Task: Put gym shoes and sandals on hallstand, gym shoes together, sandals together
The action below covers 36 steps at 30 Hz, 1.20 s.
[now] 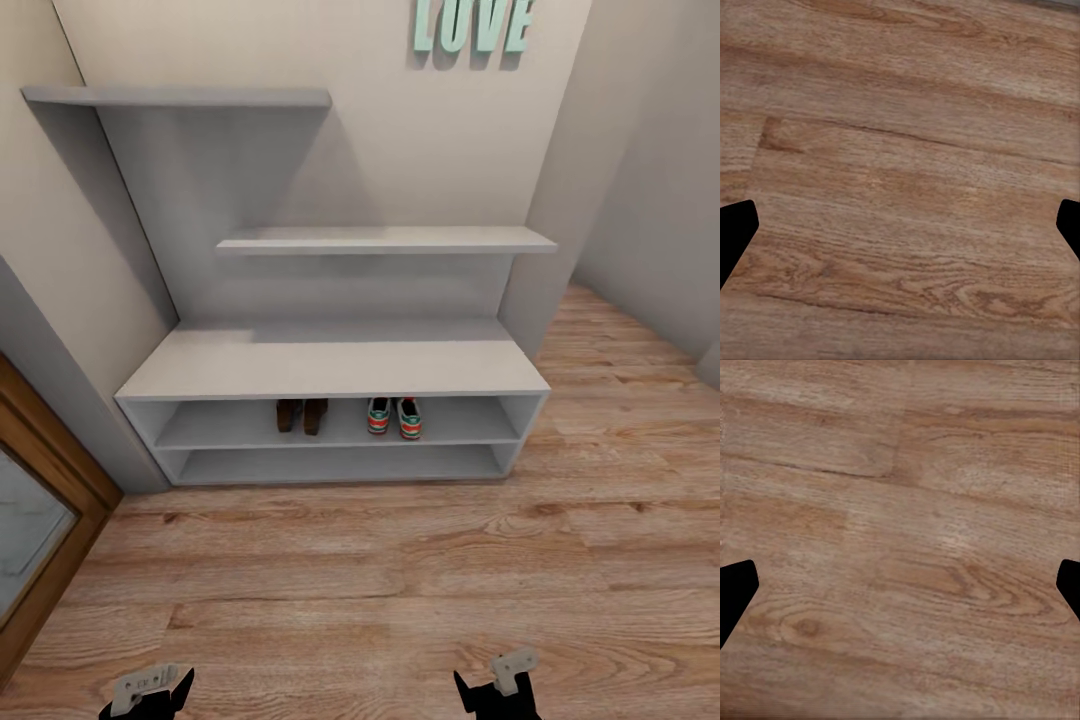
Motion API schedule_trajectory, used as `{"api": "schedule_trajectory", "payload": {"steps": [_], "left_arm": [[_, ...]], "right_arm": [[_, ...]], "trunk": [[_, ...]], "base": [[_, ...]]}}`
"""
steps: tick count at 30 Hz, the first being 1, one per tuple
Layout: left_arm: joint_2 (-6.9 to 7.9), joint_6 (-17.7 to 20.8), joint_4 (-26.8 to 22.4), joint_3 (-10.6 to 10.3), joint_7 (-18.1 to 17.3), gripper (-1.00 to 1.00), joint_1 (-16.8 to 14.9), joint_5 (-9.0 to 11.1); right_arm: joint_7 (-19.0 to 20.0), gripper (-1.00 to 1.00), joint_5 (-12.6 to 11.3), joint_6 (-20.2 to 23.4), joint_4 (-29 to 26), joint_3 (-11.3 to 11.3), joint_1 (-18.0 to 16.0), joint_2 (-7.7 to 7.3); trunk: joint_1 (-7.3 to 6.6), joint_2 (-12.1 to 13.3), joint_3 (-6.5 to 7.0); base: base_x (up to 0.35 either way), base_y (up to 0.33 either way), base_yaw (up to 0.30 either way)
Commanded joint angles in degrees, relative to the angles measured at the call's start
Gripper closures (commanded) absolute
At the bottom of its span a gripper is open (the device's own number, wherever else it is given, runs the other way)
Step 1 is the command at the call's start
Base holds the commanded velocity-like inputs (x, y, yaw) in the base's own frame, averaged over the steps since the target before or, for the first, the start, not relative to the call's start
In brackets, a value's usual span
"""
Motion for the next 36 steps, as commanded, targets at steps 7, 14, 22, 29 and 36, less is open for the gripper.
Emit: {"api": "schedule_trajectory", "payload": {"steps": [7, 14, 22, 29, 36], "left_arm": [[0.03, 0.0, 0.1, 0.3, -0.5, -1.00, 0.0, 0.1], [0.05, 0.0, 0.1, 0.3, -0.5, -1.00, 0.0, 0.1], [0.05, 0.0, 0.0, 0.3, -0.5, -1.00, 0.0, 0.1], [0.12, -0.1, 0.0, 0.3, -0.5, -1.00, 0.0, 0.1], [0.14, -0.1, -0.2, 0.3, -0.5, -1.00, 0.0, 0.1]], "right_arm": [[0.4, -1.00, 0.2, -0.1, 0.8, -0.5, 0.1, 0.13], [0.5, -1.00, 0.3, 0.0, 0.9, -0.5, 0.6, 0.10], [0.4, -1.00, 0.3, 0.0, 1.0, -0.5, 1.7, 0.11], [0.4, -1.00, 0.3, 0.0, 0.9, -0.5, 2.3, 0.11], [0.4, -1.00, 0.3, 0.0, 0.9, -0.5, 2.4, 0.12]], "trunk": [[-0.01, 0.0, -0.04], [-0.01, 0.0, -0.04], [-0.01, 0.0, -0.04], [-0.01, 0.0, -0.04], [-0.01, 0.0, -0.04]], "base": [[0.000, 0.000, 0.000], [0.000, 0.000, 0.000], [0.000, 0.000, 0.000], [0.000, 0.000, 0.000], [0.000, 0.000, 0.000]]}}
